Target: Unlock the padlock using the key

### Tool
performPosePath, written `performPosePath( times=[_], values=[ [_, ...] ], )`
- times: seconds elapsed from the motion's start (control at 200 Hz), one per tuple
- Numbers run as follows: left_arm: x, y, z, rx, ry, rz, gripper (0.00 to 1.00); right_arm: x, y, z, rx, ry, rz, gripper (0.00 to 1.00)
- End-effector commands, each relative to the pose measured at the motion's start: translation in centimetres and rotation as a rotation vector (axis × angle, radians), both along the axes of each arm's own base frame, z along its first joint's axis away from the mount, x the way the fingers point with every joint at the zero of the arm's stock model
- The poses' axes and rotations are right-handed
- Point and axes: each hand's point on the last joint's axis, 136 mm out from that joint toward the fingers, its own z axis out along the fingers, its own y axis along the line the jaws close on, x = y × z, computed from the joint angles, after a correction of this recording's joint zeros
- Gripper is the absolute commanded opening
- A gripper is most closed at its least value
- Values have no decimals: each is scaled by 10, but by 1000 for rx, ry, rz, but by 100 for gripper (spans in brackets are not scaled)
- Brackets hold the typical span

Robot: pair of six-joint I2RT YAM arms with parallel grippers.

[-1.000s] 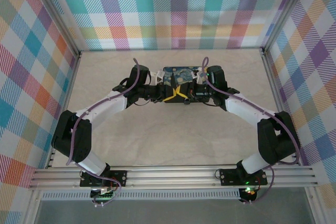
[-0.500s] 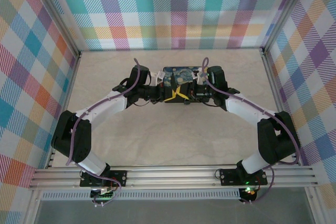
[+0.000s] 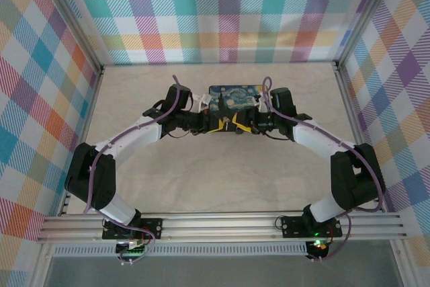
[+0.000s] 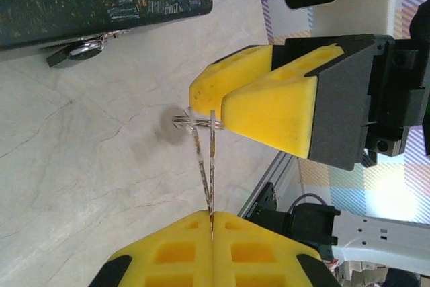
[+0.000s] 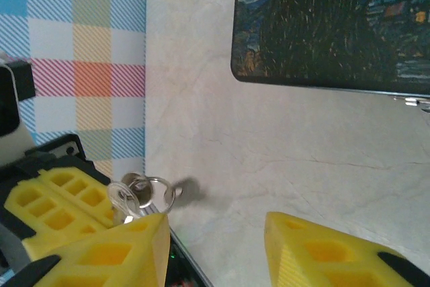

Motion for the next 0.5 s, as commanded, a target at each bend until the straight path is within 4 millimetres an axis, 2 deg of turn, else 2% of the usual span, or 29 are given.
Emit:
performPosePath(
  times=[0.0,0.16,0.31,0.495],
  values=[
    [-7,0,15,-17,-38,-61,0,-11,0,29,-16,-181,102,43],
    [-20,0,14,6,-36,-146,0,-24,1,46,-13,-329,225,50],
    [-25,-2,19,-1,-46,-182,0,-28,8,52,23,-349,305,57],
    [-30,-8,24,-6,-53,-208,0,-32,17,60,80,-362,380,59]
  ],
)
